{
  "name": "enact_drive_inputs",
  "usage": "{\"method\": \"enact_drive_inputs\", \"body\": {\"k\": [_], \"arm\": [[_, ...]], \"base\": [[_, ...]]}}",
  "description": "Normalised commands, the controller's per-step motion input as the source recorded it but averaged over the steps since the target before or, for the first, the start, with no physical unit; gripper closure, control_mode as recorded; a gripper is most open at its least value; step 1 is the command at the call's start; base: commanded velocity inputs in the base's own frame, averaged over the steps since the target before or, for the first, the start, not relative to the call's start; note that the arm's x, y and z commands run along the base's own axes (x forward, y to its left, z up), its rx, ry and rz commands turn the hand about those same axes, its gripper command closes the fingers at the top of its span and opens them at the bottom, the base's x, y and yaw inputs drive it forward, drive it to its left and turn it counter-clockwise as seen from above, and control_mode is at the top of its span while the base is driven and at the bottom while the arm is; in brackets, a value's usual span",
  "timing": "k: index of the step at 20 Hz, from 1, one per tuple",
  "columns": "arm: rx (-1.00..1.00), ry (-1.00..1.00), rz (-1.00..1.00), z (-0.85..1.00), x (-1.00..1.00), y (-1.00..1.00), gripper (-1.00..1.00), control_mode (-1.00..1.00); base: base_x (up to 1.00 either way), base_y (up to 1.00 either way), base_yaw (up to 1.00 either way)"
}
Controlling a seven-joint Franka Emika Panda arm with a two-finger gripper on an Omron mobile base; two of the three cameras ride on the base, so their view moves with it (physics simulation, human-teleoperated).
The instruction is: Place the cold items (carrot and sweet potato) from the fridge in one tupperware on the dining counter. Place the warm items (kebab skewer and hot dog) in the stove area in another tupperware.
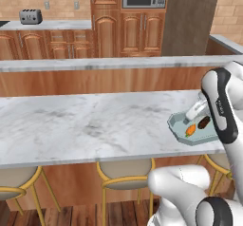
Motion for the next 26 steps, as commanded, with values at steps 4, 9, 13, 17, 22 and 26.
{"method": "enact_drive_inputs", "body": {"k": [4,9,13,17,22,26], "arm": [[0.0,0.12,-0.5,0.11,-0.23,0.74,-1.0,-1.0],[0.0,0.05,-0.44,-0.02,-0.04,0.74,-1.0,-1.0],[-0.02,0.09,-0.07,-0.13,0.0,0.25,-1.0,-1.0],[-0.01,0.04,0.0,-0.02,0.0,0.01,-1.0,-1.0],[-0.03,0.09,0.0,-0.01,0.02,0.05,-1.0,-1.0],[-0.1,0.06,0.0,-0.07,0.0,0.25,-1.0,-1.0]], "base": [[0.0,0.0,0.0],[0.0,0.0,0.0],[0.0,0.0,0.0],[0.0,0.0,0.0],[0.0,0.0,0.0],[0.0,0.0,0.0]]}}
